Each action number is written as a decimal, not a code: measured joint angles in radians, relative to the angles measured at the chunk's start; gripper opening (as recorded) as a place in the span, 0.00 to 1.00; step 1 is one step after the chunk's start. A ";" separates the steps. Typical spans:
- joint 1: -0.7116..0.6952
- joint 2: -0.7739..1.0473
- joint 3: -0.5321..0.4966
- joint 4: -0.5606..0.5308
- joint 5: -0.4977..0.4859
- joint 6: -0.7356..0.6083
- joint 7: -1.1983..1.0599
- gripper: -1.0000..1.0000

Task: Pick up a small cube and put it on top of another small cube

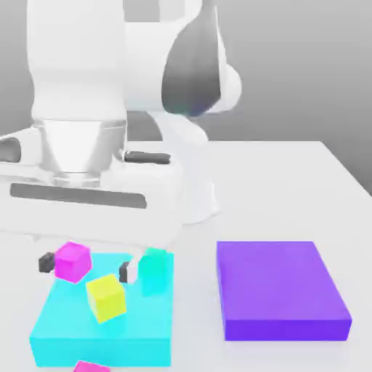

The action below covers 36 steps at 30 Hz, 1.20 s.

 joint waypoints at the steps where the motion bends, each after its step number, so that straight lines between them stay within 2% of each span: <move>1: -0.005 0.036 -0.001 0.003 0.006 0.009 -0.005 0.50; 6: -0.041 0.219 0.001 0.020 0.034 0.056 -0.029 0.50; 10: -0.061 0.363 0.019 0.048 0.055 0.153 -0.044 0.50; 11: -0.064 0.388 0.023 0.054 0.058 0.172 -0.046 0.00; 17: -0.066 0.401 0.025 0.056 0.060 0.182 -0.048 0.00; 22: -0.053 0.267 0.007 0.026 0.041 0.078 -0.033 0.00; 29: -0.025 0.015 -0.040 -0.131 0.006 -0.017 0.120 0.00; 36: -0.049 -0.241 -0.041 -0.298 -0.049 -0.102 0.303 0.00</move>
